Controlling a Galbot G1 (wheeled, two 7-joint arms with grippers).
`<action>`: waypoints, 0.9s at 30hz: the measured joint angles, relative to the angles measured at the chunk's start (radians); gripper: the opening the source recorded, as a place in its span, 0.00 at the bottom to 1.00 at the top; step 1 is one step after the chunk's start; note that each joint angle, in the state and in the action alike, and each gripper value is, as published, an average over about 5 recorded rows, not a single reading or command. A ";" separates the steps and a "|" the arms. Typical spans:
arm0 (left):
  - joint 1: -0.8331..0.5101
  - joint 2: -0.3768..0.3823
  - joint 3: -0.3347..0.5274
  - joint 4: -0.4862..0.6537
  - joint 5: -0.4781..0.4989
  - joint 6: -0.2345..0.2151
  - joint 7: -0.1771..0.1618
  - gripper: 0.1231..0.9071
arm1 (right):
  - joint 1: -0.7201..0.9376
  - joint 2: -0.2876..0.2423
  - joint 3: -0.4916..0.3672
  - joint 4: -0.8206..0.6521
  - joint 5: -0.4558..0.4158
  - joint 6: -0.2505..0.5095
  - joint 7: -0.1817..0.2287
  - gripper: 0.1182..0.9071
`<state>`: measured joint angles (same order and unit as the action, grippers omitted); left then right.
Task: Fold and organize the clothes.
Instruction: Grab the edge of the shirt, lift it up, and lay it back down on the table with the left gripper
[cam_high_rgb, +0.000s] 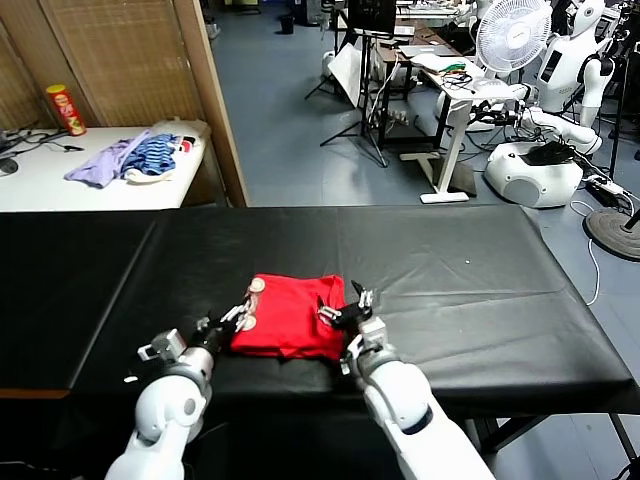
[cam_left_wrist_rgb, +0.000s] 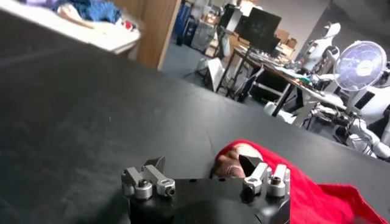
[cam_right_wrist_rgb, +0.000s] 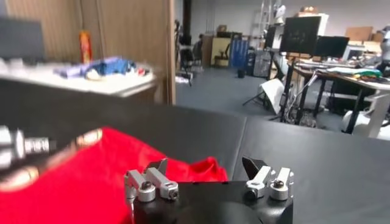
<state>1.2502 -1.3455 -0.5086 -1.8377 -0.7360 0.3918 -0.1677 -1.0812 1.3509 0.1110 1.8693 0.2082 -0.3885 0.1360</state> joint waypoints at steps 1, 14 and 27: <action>0.003 -0.002 -0.002 -0.001 -0.018 0.001 -0.001 0.86 | -0.006 -0.002 0.008 0.014 0.010 0.000 -0.001 0.86; 0.020 -0.027 -0.032 0.011 -0.242 0.011 -0.003 0.38 | -0.049 0.007 0.041 0.085 0.026 0.003 -0.006 0.86; 0.014 -0.009 -0.013 -0.009 -0.022 -0.017 0.006 0.04 | -0.102 0.032 0.094 0.125 -0.064 -0.059 0.042 0.86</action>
<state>1.2639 -1.3543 -0.5217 -1.8469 -0.7577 0.3743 -0.1620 -1.1827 1.3827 0.2049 1.9938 0.1442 -0.4471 0.1777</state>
